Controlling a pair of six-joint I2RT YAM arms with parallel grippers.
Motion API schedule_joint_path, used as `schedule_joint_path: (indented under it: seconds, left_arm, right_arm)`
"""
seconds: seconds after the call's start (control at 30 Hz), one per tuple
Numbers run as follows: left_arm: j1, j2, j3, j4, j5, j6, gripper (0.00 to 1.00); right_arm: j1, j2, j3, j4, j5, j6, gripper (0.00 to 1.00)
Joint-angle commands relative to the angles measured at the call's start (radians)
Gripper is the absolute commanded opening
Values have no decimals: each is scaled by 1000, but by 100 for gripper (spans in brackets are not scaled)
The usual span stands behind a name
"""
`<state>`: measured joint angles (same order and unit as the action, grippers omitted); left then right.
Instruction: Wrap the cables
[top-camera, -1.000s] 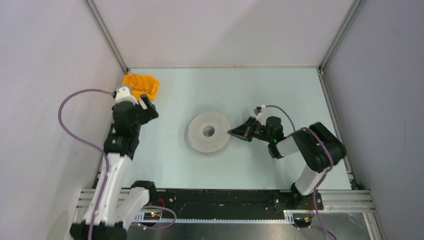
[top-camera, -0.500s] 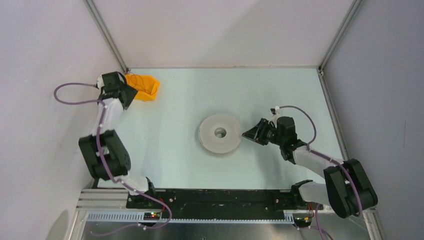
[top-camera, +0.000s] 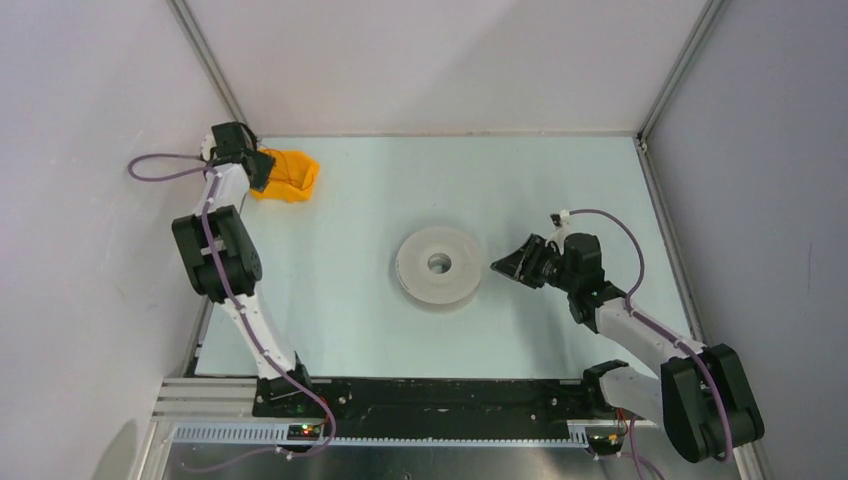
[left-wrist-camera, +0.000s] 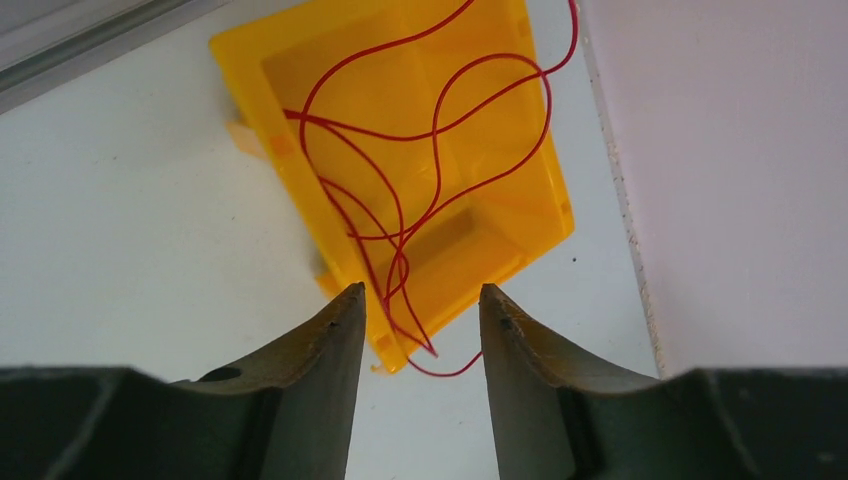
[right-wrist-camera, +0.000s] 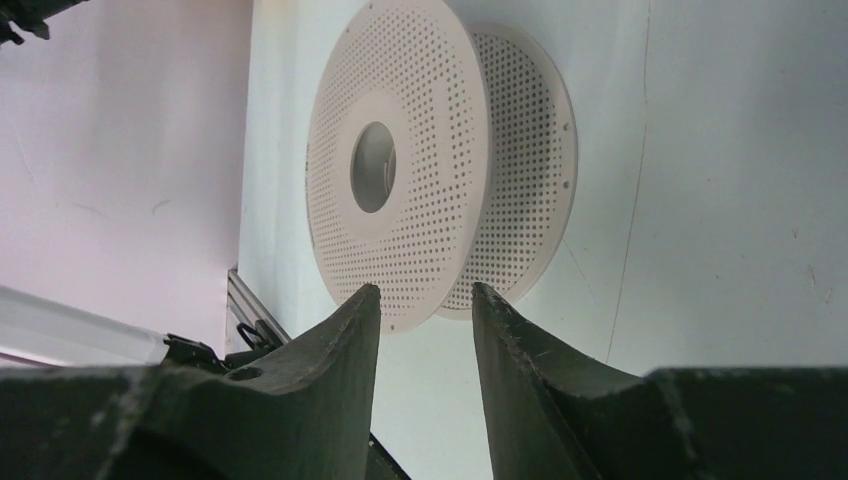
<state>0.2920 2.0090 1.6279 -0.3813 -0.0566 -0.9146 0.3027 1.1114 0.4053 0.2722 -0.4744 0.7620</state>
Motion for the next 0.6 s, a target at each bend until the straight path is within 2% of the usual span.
schedule_joint_path:
  seconds: [0.0,0.4,0.57]
  left_arm:
    - [11,38,85,18,-7,-29,49]
    - [20,101,84,26,-22,-27,44]
    - [27,73,86,39,-7,-10,17]
  right_arm:
    - [-23,-24,6,28,-3,-10,43]
    - [-40,0,4,43,-24,-6,43]
    - [-39,-10,4,32,-6,-16,43]
